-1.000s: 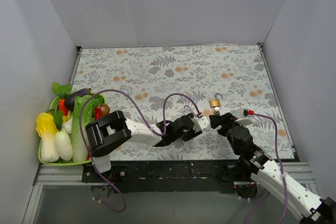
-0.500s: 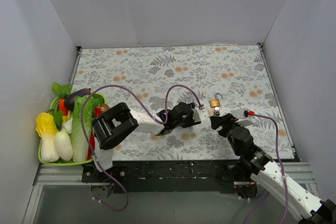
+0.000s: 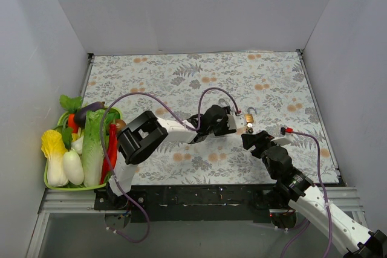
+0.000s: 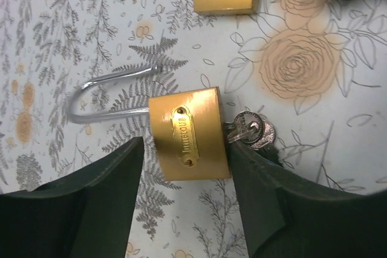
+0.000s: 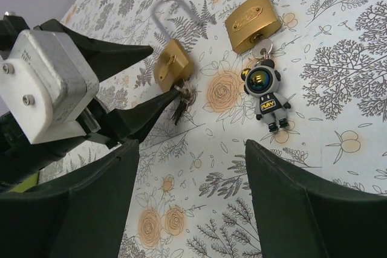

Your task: Unlock with the key

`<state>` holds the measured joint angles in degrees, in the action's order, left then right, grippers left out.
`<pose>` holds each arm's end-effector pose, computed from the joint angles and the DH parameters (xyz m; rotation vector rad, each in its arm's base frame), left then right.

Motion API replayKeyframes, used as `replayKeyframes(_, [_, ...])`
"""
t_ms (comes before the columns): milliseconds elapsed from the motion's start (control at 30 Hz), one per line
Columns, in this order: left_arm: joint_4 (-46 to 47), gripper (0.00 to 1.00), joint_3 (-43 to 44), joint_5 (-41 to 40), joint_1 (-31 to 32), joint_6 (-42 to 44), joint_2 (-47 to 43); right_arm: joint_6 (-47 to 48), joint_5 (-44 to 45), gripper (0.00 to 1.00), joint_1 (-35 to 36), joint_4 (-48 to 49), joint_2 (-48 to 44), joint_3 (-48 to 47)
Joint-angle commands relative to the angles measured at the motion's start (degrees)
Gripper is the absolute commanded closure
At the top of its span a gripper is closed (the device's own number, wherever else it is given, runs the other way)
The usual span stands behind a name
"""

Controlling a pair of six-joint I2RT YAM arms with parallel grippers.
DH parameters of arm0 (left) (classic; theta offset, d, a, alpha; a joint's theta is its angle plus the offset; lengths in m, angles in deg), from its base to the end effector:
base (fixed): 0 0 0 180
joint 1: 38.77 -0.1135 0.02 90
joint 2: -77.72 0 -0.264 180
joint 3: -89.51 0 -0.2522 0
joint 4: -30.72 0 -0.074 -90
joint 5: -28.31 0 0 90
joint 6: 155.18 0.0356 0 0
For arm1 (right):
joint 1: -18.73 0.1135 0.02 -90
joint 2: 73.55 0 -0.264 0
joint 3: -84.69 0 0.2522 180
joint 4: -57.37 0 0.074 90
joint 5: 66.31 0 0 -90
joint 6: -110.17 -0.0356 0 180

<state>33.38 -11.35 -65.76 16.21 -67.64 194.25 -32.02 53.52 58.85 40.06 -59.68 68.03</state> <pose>0.2479 -0.3493 0.1342 0.9441 2.0069 -0.4888 0.1010 0.0619 0.1628 0.5595 1.7547 0.6741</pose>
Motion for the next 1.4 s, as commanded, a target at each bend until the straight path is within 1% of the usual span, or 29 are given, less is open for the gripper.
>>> replayKeyframes(0, [-13.3, 0.38, 0.0, -3.3, -0.8, 3.9, 6.5, 0.0, 0.5, 0.23, -0.2, 0.9, 0.0, -1.1])
replayKeyframes(167, [-12.1, 0.29, 1.1, -4.8, -1.0, 3.2, 7.4, -0.1, 0.8, 0.23, -0.2, 0.0, -0.8, -1.4])
replayKeyframes(233, [-10.9, 0.27, 0.8, -5.7, -1.1, 2.9, 6.8, 0.2, 0.9, 0.23, -0.2, -0.3, -1.3, -1.5])
replayKeyframes(367, [-6.9, 0.21, -1.2, -6.1, -1.1, -3.0, 3.3, 1.0, 1.6, 0.23, -0.2, -0.7, -1.5, -1.9])
replayKeyframes(467, [-4.2, 0.16, -3.6, -5.9, -1.1, -6.6, -0.8, 2.5, 1.9, 0.20, -0.2, -0.7, -1.1, -2.7])
replayKeyframes(567, [-1.4, 0.13, -6.7, -6.8, -1.2, -12.7, -5.5, 5.2, 1.6, 0.16, -0.3, 0.4, -0.2, -3.6])
replayKeyframes(600, [-0.5, 0.04, -7.8, -7.2, -1.3, -16.8, -6.8, 5.9, 1.5, 0.14, -0.3, 0.7, 0.6, -3.8])
replayKeyframes(633, [0.3, 0.02, -9.9, -7.8, -1.5, -19.1, -9.7, 8.0, 1.2, 0.12, -0.3, 1.6, 1.2, -4.2])
replayKeyframes(667, [1.3, 0.02, -10.9, -8.6, -1.9, -21.4, -11.0, 9.2, 1.2, 0.10, -0.4, 2.0, 1.9, -5.0])
replayKeyframes(700, [1.0, 0.02, -11.5, -8.6, -2.3, -27.3, -12.2, 10.5, 0.4, 0.07, -0.6, 2.6, 3.5, -5.6])
replayKeyframes(767, [-1.1, 0.02, -12.6, -7.2, -4.0, -32.9, -15.7, 15.5, -1.0, 0.04, -1.0, 4.9, 5.7, -7.5])
replayKeyframes(800, [-1.1, 0.02, -13.1, -6.7, -4.5, -37.5, -16.9, 17.2, -3.1, 0.02, -1.8, 5.5, 8.6, -8.4])
replayKeyframes(867, [-0.3, 0.02, -15.5, -5.3, -6.2, -41.8, -20.4, 21.2, -5.6, 0.02, -3.0, 6.4, 12.0, -11.4])
replayKeyframes(900, [0.0, 0.02, -16.3, -4.7, -6.9, -43.8, -21.5, 22.4, -8.3, 0.02, -4.7, 6.7, 15.1, -12.2])
replayKeyframes(933, [0.6, 0.02, -17.8, -4.4, -7.6, -47.9, -22.7, 24.7, -9.5, 0.02, -5.6, 7.8, 16.5, -13.2])
replayKeyframes(1000, [1.9, 0.02, -19.3, -3.7, -10.0, -51.6, -26.3, 26.2, -12.8, 0.02, -9.1, 8.6, 19.8, -15.2])
replayKeyframes(1033, [2.1, 0.02, -19.9, -3.2, -10.9, -54.8, -27.7, 27.1, -14.1, 0.02, -10.4, 8.8, 20.7, -15.7])
replayKeyframes(1067, [2.6, 0.02, -21.0, -2.9, -13.1, -56.3, -30.0, 28.5, -15.7, 0.02, -13.5, 9.5, 21.8, -16.2])
replayKeyframes(1100, [2.9, 0.02, -21.4, -3.1, -14.0, -57.5, -31.3, 29.1, -18.6, 0.02, -15.2, 9.8, 22.3, -17.1])
replayKeyframes(1133, [2.1, 0.02, -21.7, -3.7, -15.0, -59.5, -32.1, 29.6, -20.3, 0.02, -17.1, 10.0, 22.7, -17.5])
replayKeyframes(1167, [1.7, 0.02, -21.7, -3.7, -17.1, -59.7, -33.6, 30.2, -22.0, 0.02, -20.9, 9.8, 23.6, -17.8])
replayKeyframes(1233, [-0.6, 0.02, -21.4, -4.3, -19.0, -60.6, -34.8, 30.6, -27.3, 0.02, -25.0, 9.1, 24.3, -19.0])
replayKeyframes(1267, [-1.4, 0.02, -21.2, -3.8, -21.6, -62.1, -35.4, 30.6, -28.8, 0.02, -28.8, 8.6, 24.8, -19.4])
replayKeyframes(1300, [-2.1, 0.02, -21.1, -3.0, -22.6, -63.0, -37.1, 30.6, -31.7, 0.02, -30.5, 7.5, 24.8, -20.2])
replayKeyframes(1367, [-4.7, 0.02, -21.1, -4.2, -25.2, -65.8, -39.8, 30.6, -33.0, 0.02, -34.1, 6.5, 24.1, -21.0])
